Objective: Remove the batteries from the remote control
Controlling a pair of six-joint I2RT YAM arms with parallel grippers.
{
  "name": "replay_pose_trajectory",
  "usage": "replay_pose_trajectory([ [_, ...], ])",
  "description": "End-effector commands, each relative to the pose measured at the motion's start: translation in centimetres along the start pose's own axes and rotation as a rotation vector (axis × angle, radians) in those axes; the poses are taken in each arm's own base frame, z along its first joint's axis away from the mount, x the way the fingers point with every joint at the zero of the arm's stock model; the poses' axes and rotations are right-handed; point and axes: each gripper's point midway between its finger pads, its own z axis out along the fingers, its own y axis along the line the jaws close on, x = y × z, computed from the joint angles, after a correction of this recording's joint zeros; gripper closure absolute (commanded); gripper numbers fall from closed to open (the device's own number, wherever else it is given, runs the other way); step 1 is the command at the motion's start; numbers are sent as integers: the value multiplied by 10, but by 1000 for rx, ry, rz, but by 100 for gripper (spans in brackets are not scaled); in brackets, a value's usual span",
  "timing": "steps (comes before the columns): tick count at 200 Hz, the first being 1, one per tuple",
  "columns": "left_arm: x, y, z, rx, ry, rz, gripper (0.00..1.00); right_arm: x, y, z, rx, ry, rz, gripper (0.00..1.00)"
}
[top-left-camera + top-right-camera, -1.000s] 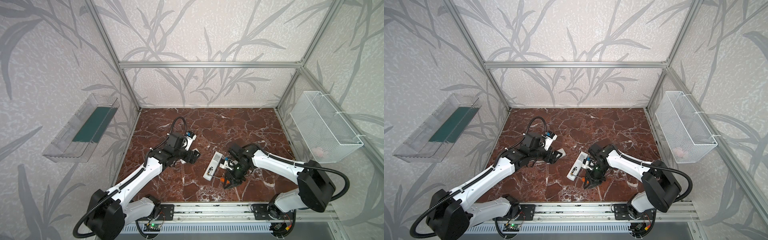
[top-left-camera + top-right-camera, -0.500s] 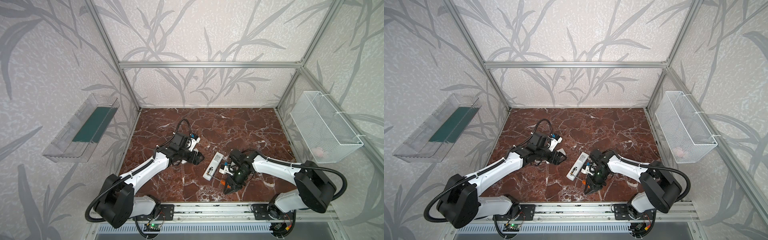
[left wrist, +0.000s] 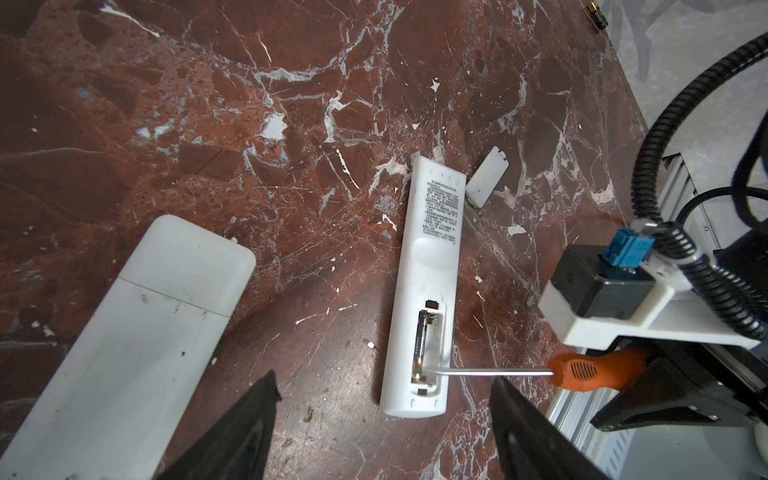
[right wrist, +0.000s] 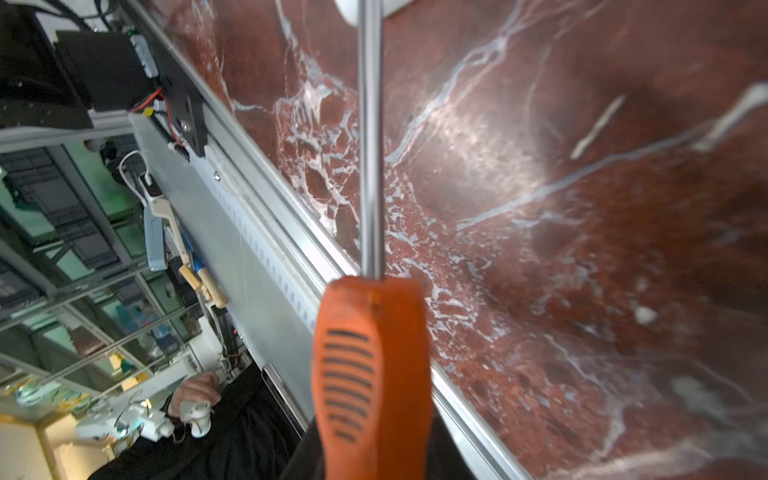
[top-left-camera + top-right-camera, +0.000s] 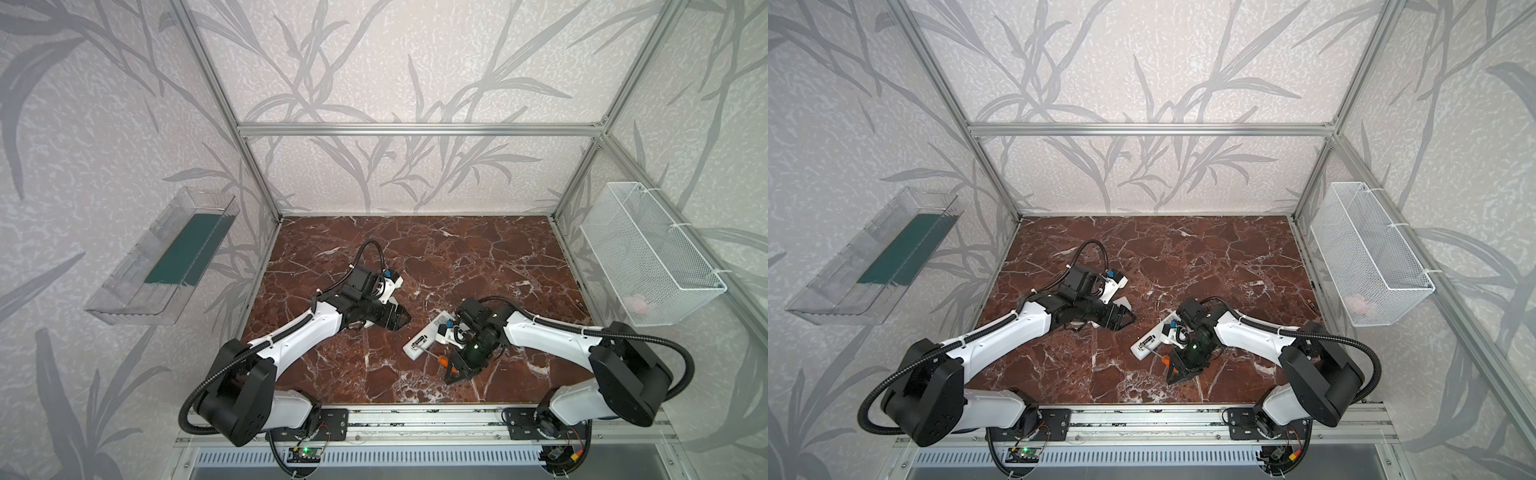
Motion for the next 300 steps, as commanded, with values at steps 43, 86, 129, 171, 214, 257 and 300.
replay_pose_trajectory([
  [43, -36, -37, -30, 132, -150, 23, 19, -13, 23, -46, 54, -160, -50, 100],
  [86, -46, -57, -38, 252, -165, -109, 18, -22, 45, -58, 13, -194, -95, 100],
  [129, -68, -59, -37, 378, -251, -402, 23, -57, 65, -97, 25, -504, -220, 100],
  [171, -111, -72, -47, 587, -415, -548, 30, -70, 85, -99, -41, -524, -269, 100],
  [214, -124, -87, -46, 642, -424, -532, 36, -73, 88, -98, -49, -523, -280, 100],
  [257, -125, -89, -42, 690, -410, -560, 80, -76, 87, -99, -46, -539, -278, 100],
  [300, -126, -81, -40, 713, -448, -633, 100, -78, 88, -110, -42, -617, -252, 85],
])
